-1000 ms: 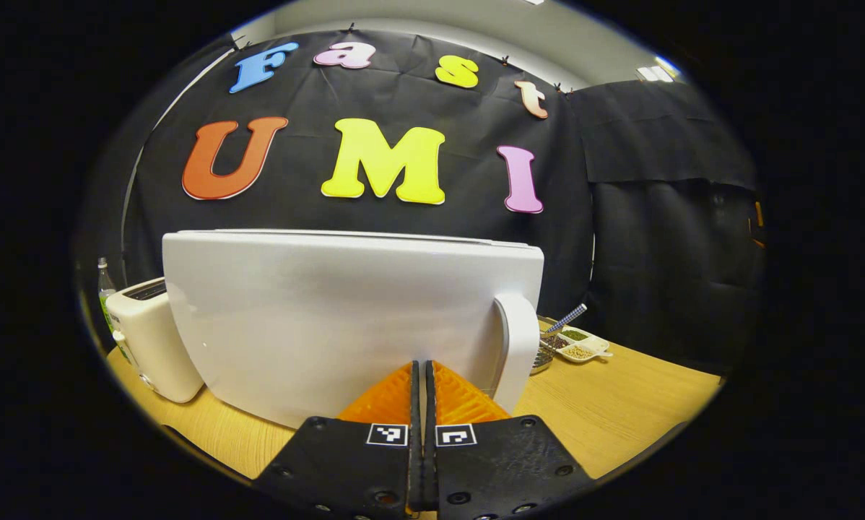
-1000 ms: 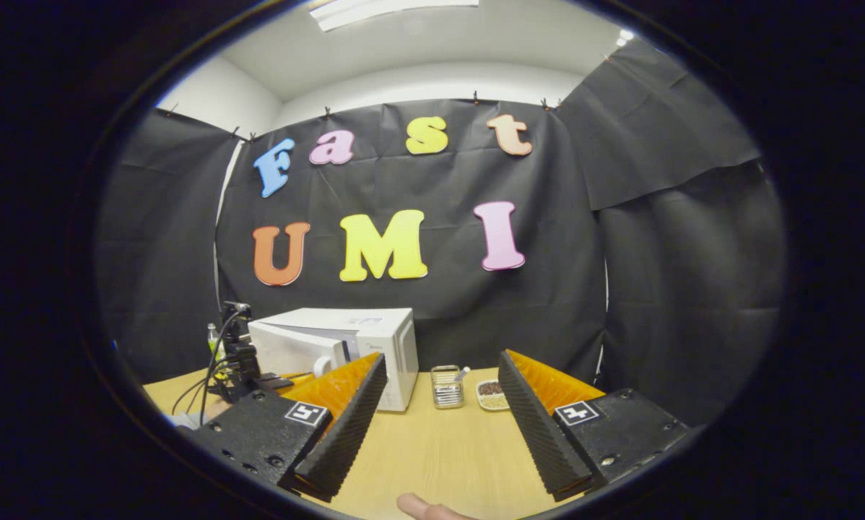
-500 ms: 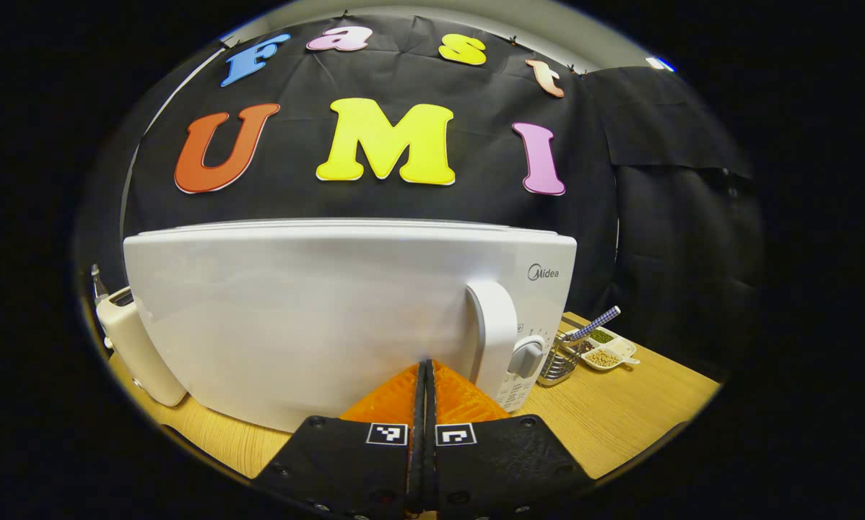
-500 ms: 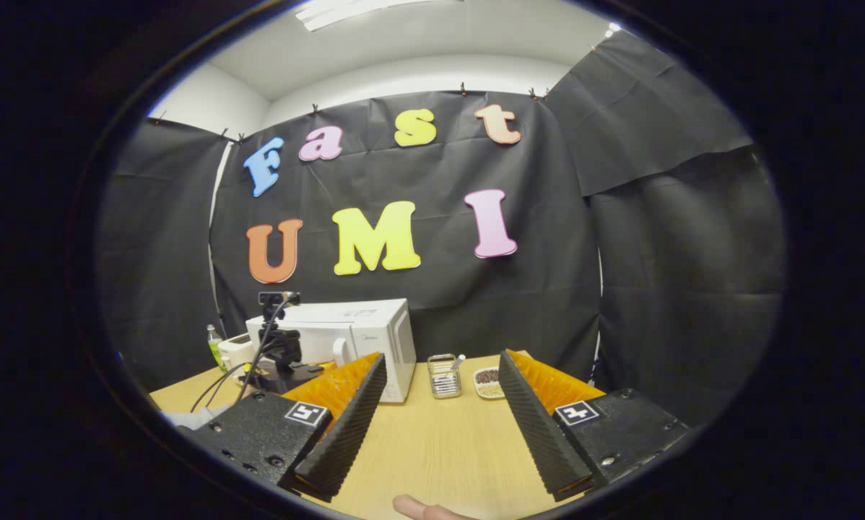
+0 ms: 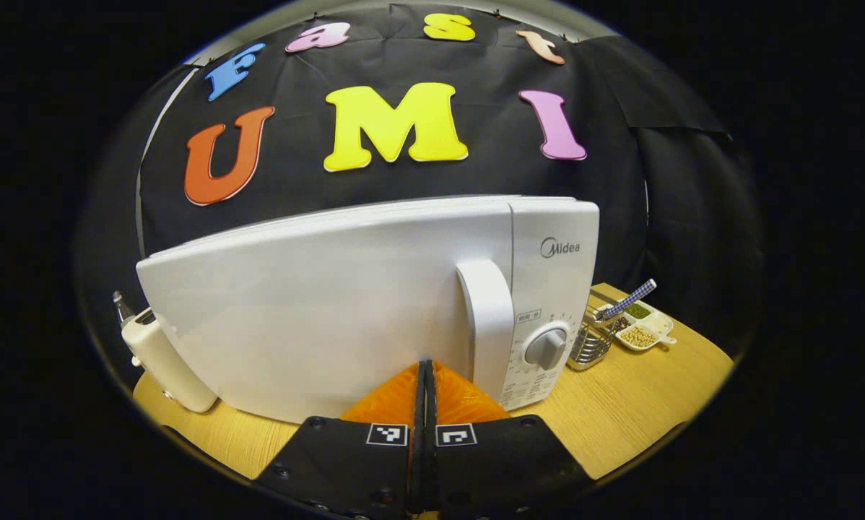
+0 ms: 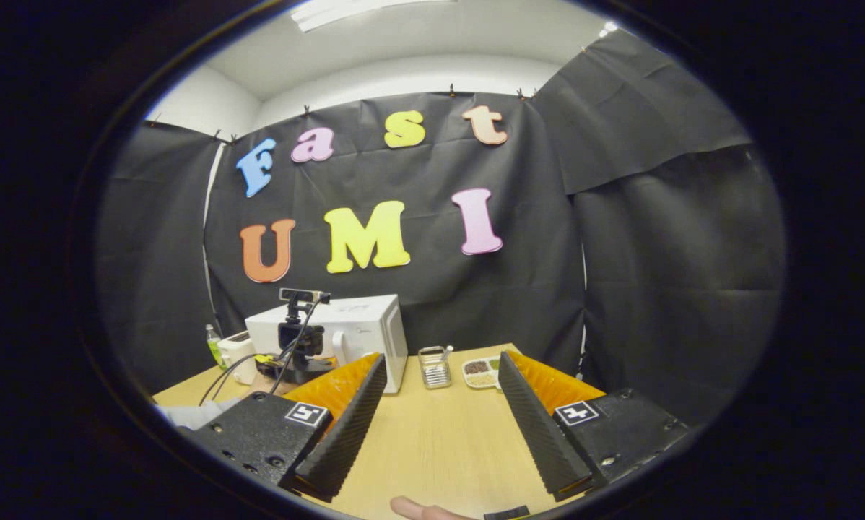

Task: Open the microwave oven with the left hand, put the food in, and close the microwave oven.

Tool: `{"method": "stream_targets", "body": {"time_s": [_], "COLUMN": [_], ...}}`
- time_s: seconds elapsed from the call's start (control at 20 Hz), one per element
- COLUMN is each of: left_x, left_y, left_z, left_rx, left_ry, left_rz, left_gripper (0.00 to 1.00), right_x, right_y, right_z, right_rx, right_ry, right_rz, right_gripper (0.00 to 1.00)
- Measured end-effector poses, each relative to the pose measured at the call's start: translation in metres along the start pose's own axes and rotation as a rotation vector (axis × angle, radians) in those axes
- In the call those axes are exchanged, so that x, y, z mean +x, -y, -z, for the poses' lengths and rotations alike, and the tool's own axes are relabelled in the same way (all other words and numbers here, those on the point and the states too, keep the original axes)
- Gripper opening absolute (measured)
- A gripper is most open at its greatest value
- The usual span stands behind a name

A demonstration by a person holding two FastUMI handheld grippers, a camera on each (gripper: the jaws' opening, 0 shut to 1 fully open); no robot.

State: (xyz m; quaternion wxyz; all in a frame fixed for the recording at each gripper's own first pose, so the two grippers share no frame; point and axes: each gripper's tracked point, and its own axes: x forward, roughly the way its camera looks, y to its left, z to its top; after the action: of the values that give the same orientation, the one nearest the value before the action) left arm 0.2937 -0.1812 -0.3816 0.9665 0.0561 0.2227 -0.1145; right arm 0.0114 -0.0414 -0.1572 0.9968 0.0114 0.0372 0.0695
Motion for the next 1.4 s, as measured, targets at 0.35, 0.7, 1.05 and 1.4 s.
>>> {"method": "stream_targets", "body": {"time_s": [0.35, 0.7, 1.05, 1.4], "left_x": [-0.071, -0.188, -0.315, -0.436], "left_y": [-0.008, -0.023, -0.028, -0.056], "left_z": [0.012, 0.01, -0.036, -0.1], "left_rx": [-0.083, -0.036, -0.073, -0.051], "left_ry": [0.006, 0.052, 0.162, 0.359], "left_rz": [-0.033, -0.152, -0.097, -0.21], "left_gripper": [0.29, 0.96, 0.96, 0.96], "right_x": [-0.015, -0.027, -0.061, -0.073], "right_y": [0.001, -0.008, -0.037, -0.047], "right_z": [0.017, 0.011, -0.021, -0.065], "right_rx": [-0.001, -0.05, -0.051, -0.084], "right_ry": [-0.035, -0.015, 0.035, 0.097], "right_rz": [0.0, 0.009, -0.028, -0.001], "right_gripper": [0.99, 0.99, 0.99, 0.99]}}
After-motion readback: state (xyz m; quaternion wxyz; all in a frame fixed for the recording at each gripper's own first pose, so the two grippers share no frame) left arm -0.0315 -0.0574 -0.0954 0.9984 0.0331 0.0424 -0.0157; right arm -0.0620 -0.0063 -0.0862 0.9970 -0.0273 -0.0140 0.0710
